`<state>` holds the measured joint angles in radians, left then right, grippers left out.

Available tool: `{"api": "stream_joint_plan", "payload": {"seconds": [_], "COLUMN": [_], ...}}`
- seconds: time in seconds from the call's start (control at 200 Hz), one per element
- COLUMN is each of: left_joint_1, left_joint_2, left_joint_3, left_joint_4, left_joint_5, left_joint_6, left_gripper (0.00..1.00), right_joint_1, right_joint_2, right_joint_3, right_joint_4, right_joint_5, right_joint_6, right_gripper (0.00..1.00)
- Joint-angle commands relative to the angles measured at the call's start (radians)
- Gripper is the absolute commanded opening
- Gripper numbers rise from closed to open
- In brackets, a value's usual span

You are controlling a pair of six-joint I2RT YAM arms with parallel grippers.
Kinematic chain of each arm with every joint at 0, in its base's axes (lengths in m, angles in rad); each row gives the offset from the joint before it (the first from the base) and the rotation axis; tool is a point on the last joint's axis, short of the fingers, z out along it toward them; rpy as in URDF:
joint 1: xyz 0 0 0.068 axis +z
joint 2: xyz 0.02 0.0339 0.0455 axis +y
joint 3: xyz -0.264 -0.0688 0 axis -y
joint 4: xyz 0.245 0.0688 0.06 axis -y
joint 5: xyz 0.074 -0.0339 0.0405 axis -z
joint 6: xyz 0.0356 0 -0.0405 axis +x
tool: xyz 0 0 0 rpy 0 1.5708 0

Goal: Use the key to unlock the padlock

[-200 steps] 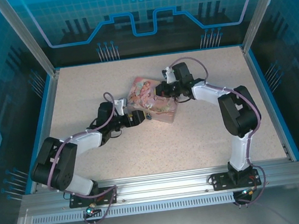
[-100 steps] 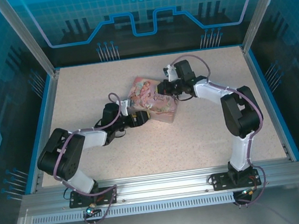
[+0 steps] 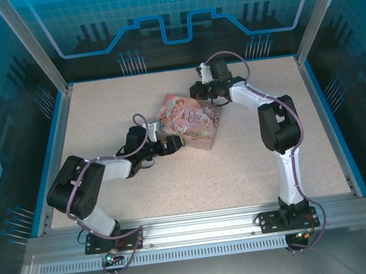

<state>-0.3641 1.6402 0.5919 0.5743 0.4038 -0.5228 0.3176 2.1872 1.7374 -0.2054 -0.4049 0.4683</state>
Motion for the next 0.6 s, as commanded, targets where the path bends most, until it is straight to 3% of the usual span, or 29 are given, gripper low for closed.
{"api": "stream_joint_plan", "payload": {"seconds": [0.0,0.265,0.595], "left_joint_1": [-0.006,-0.005,-0.007], "left_joint_2": [-0.004,-0.015,-0.007], "left_joint_3": [-0.007,-0.027,-0.030], "left_joint_4": [0.005,0.009,0.020], "left_joint_5": [-0.014,-0.011,0.001], "left_joint_6": [0.020,0.025,0.048], "left_gripper": [0.95,0.96,0.96], "right_joint_1": [-0.009,0.006,0.035], "right_joint_2": [0.049,0.134,0.157], "right_joint_3": [0.086,0.217,0.217], "right_joint_4": [-0.092,-0.205,-0.222], "right_joint_5": [0.017,0.006,-0.007], "right_joint_6": [-0.041,-0.083,-0.103], "right_gripper": [0.00,0.00,0.00]}}
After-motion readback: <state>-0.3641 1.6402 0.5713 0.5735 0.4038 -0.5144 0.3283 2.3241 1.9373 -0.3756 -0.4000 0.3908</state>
